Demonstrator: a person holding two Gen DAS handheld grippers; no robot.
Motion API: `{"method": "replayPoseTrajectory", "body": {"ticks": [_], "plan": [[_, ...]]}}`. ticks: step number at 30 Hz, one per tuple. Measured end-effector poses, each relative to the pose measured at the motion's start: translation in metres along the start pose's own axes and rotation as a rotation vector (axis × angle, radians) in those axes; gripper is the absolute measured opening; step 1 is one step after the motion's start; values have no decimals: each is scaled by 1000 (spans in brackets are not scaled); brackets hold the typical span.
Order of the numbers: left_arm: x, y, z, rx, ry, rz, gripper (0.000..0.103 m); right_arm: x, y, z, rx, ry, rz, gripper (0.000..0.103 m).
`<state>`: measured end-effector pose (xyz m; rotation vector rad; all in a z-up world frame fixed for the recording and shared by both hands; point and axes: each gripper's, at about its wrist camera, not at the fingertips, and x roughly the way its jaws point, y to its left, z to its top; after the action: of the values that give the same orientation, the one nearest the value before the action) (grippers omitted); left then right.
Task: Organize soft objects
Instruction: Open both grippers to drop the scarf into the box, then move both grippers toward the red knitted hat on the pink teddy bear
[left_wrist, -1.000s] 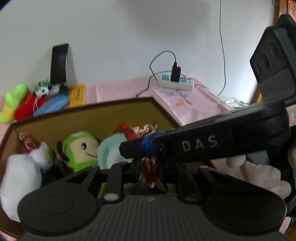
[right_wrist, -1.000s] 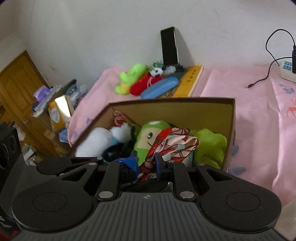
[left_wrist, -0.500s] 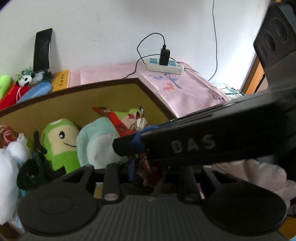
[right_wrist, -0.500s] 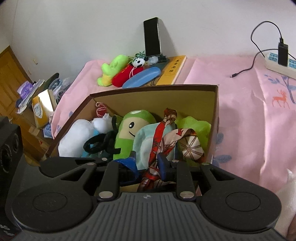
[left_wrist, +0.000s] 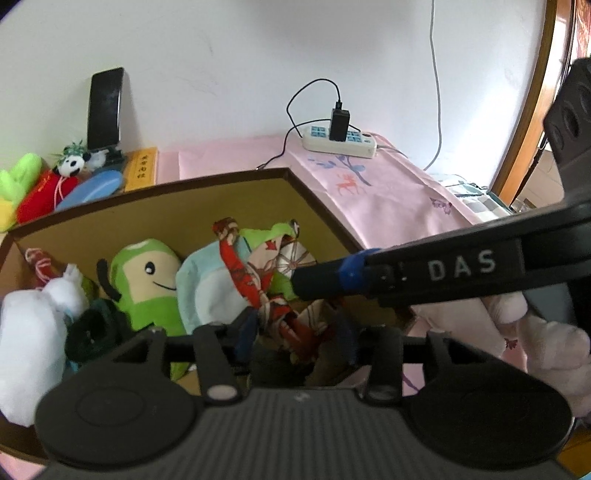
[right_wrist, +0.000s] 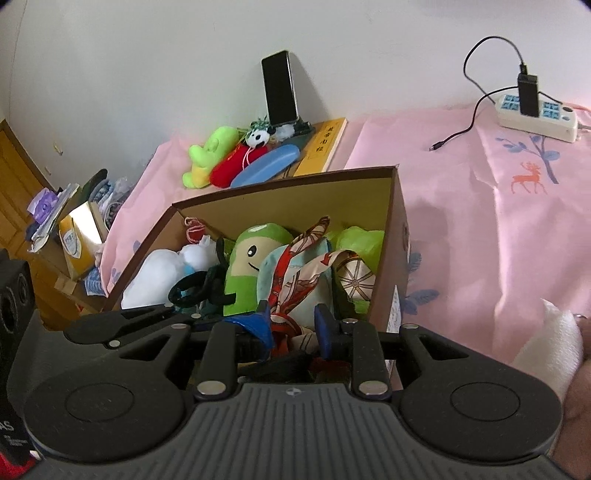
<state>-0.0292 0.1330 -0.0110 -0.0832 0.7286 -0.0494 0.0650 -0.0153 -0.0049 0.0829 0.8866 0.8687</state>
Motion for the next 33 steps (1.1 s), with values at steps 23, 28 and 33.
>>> {"method": "replayPoseTrajectory", "body": {"ticks": [23,28,33], "plan": [[-40,-38,-12,12,17,109,54,-61,2,-37,49,-92,-58,9],[-43,-48,-14,-2,30,153,55,-74,-2,-47,65,-97,-87,9],[-45,-57,-11,-37,54,165,56,-88,-7,-60,83,-102,-105,9]]}}
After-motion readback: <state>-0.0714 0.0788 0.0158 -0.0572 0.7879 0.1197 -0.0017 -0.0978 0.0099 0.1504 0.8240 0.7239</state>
